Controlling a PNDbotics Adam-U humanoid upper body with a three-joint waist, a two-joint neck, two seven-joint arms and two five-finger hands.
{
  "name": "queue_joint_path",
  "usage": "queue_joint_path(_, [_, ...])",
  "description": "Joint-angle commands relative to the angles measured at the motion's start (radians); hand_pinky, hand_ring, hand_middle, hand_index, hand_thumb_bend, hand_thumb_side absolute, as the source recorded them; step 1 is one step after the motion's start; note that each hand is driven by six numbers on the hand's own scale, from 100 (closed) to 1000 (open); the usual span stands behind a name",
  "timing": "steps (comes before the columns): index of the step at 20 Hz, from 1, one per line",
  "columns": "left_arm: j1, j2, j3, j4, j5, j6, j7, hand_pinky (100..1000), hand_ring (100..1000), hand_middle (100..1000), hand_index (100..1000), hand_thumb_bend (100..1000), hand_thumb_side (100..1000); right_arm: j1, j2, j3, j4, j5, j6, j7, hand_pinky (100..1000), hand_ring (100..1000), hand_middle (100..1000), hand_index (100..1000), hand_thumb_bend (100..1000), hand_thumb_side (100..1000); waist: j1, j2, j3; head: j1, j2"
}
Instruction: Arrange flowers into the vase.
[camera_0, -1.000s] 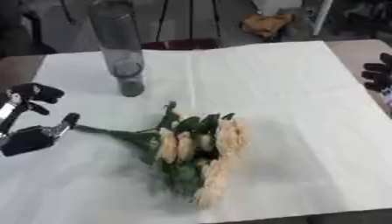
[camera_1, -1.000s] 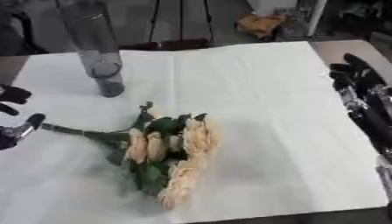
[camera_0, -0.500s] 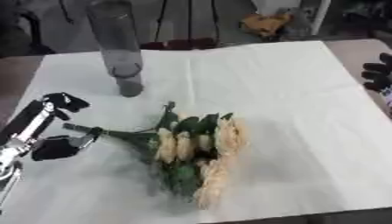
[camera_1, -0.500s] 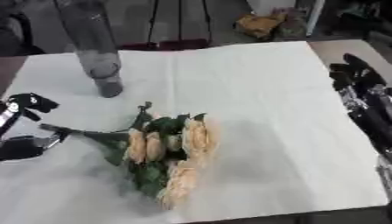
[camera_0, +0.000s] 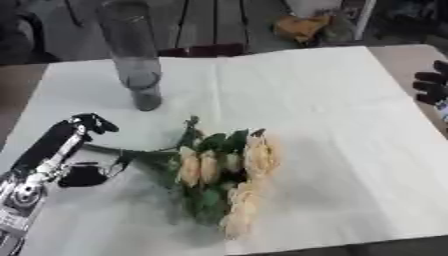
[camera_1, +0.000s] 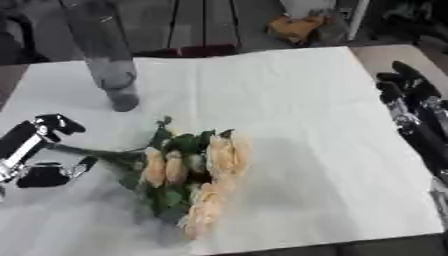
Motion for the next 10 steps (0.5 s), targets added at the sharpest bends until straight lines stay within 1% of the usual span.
queue_joint_path(1, [-0.016, 0.000, 0.001, -0.005, -0.061, -0.012, 0.000, 681, 738, 686, 750, 451, 290, -0.010, -0.012, -0.003, -0.016, 0.004, -0.002, 0.002, 890, 889, 850, 1000, 157, 691, 0.002, -0.017, -0.002, 0.000, -0.004])
queue_joint_path(10, [-0.031, -0.047, -0.016, 0.036, -0.227, -0.040, -0.015, 690, 744, 691, 754, 477, 305, -0.013, -0.011, -0.002, -0.015, 0.003, -0.002, 0.005, 890, 889, 850, 1000, 154, 692, 0.001, -0.017, -0.003, -0.003, -0.005])
